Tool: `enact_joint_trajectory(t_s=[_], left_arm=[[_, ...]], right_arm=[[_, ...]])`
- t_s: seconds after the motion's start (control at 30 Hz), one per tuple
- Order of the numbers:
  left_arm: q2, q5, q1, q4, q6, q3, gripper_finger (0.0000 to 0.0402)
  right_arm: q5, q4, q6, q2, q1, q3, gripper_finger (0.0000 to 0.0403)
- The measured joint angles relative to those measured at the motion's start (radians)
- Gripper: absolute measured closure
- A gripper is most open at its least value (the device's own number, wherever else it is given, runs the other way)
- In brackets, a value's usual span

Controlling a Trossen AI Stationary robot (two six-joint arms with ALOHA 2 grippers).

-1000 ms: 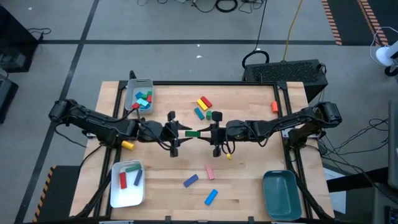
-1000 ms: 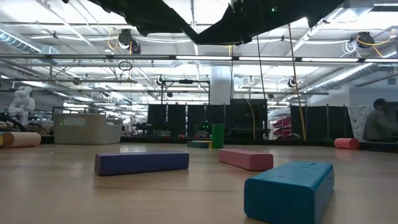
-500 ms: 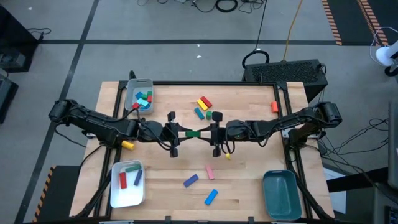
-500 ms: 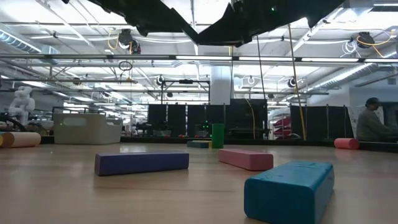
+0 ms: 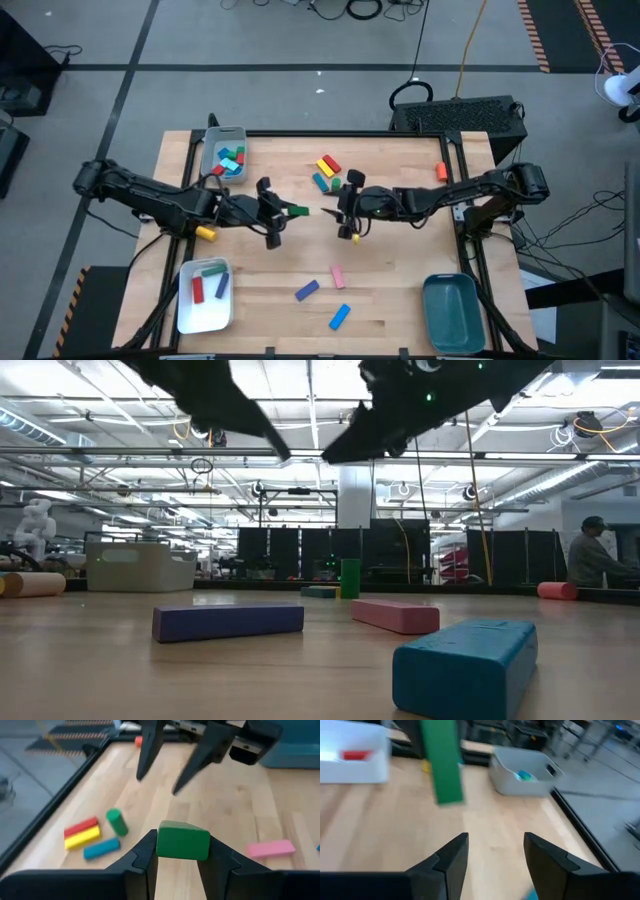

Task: Sort blocks by size
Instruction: Put the green rectangular block into the white bin

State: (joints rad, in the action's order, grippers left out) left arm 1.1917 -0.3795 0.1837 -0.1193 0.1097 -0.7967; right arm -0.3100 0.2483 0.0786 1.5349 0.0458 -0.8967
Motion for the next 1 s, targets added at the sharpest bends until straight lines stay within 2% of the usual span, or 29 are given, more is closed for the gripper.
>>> enact_joint_trajectory(t_s=[0.2,0.37,0.57,0.8,0.93,1.0], left_arm=[[-0.055,-0.018,0.019,-0.173,0.148,-0.001,0.0294],[-0.088,0.01,0.066,-0.419,0.273,-0.001,0.0294],[-0.144,0.133,0.155,-0.647,0.51,-0.001,0.0294],[-0.201,0.27,0.297,-0.711,0.714,-0.001,0.0294],[-0.219,0.378,0.361,-0.729,0.772,-0.009,0.0294],[-0.22,0.42,0.383,-0.767,0.802,-0.027,0.0294]], right_arm=[[-0.033,-0.06,-0.075,0.0,-0.036,0.0,0.0234],[-0.033,-0.1,-0.131,0.0,-0.059,0.0,0.0236],[-0.033,-0.12,-0.146,0.0,-0.067,0.001,0.0236],[-0.029,-0.118,-0.161,0.002,-0.066,0.001,0.0236],[-0.022,-0.107,-0.197,0.027,-0.066,0.001,0.0236],[0.016,-0.073,-0.201,0.054,-0.066,0.001,0.0236]])
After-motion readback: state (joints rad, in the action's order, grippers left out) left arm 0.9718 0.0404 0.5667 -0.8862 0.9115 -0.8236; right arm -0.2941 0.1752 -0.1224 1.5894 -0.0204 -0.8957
